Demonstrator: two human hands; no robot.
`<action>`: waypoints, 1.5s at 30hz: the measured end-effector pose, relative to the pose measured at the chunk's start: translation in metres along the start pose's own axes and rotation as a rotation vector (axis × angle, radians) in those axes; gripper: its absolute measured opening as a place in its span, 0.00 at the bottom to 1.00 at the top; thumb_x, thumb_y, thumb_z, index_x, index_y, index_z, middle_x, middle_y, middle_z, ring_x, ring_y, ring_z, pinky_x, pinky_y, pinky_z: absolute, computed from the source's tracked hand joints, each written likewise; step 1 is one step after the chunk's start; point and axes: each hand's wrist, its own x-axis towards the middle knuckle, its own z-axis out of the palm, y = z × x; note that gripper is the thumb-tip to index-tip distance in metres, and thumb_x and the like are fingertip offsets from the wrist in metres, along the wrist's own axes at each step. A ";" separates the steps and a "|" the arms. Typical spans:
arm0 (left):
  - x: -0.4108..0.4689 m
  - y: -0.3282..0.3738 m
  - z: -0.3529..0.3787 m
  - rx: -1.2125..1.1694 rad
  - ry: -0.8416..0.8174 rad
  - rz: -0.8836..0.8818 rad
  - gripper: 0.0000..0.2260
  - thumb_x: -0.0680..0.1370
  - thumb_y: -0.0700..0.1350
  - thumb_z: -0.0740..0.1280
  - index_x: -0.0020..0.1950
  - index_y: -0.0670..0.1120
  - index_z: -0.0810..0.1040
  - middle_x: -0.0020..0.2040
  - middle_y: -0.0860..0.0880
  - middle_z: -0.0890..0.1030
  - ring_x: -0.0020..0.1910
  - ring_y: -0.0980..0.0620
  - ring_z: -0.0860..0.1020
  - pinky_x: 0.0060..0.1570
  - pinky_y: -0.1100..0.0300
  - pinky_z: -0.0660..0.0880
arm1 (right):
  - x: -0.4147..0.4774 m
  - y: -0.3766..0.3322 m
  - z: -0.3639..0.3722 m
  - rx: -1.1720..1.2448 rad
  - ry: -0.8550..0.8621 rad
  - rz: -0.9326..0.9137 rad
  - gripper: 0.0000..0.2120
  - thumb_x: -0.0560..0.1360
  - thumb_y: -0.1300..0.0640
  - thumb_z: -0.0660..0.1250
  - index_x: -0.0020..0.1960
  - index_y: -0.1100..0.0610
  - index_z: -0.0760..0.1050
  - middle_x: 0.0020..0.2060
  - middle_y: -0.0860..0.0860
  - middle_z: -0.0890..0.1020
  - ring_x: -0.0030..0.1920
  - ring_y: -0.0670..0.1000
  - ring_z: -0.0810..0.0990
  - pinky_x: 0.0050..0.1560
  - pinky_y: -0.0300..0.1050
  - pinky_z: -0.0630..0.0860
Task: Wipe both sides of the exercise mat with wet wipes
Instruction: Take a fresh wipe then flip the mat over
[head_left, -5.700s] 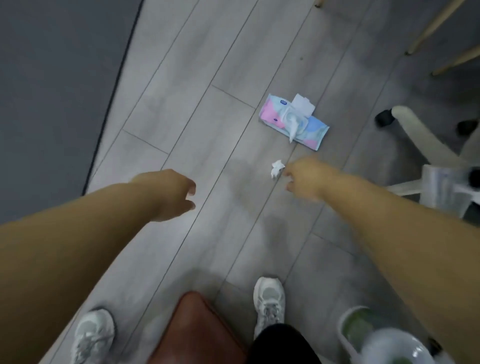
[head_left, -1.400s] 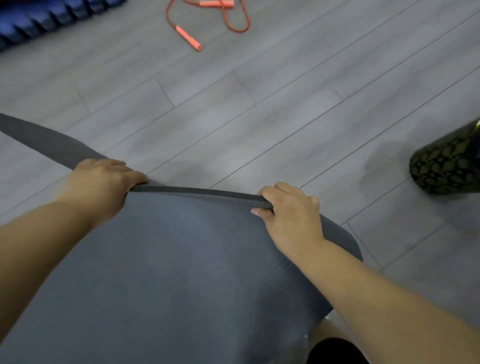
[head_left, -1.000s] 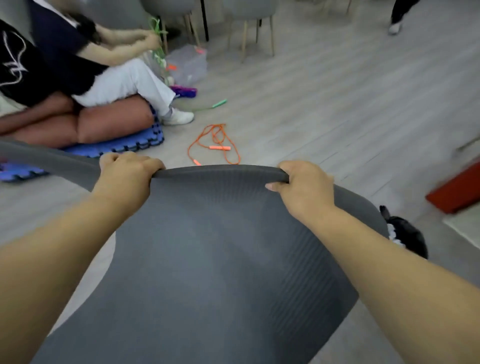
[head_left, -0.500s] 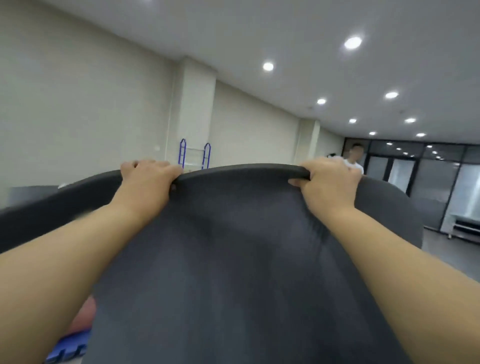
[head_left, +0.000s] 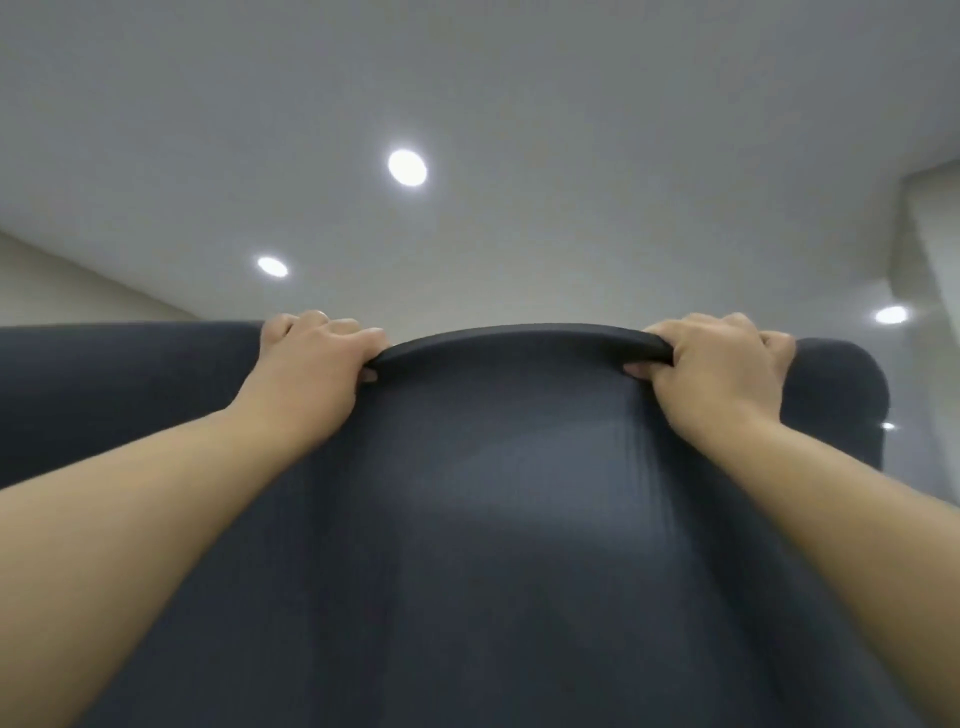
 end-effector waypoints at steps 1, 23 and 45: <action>0.007 -0.009 -0.007 -0.041 0.033 0.006 0.09 0.79 0.41 0.58 0.50 0.51 0.76 0.42 0.53 0.76 0.47 0.49 0.69 0.45 0.60 0.50 | 0.009 -0.011 -0.014 -0.017 0.035 0.008 0.05 0.76 0.47 0.64 0.44 0.46 0.78 0.39 0.46 0.75 0.44 0.51 0.63 0.46 0.48 0.54; -0.103 -0.179 -0.232 -0.734 -0.185 0.241 0.05 0.78 0.51 0.63 0.47 0.51 0.75 0.43 0.53 0.77 0.50 0.46 0.73 0.48 0.54 0.62 | -0.075 -0.280 -0.378 -0.419 -0.347 0.113 0.08 0.73 0.48 0.68 0.37 0.49 0.74 0.36 0.45 0.74 0.46 0.50 0.69 0.46 0.46 0.53; -0.478 -0.371 -0.484 -0.868 -1.132 0.383 0.09 0.80 0.43 0.61 0.57 0.53 0.76 0.53 0.50 0.77 0.55 0.45 0.73 0.55 0.50 0.67 | -0.383 -0.602 -0.658 -0.491 -1.070 0.500 0.06 0.75 0.59 0.64 0.42 0.51 0.77 0.40 0.48 0.78 0.46 0.53 0.72 0.41 0.46 0.49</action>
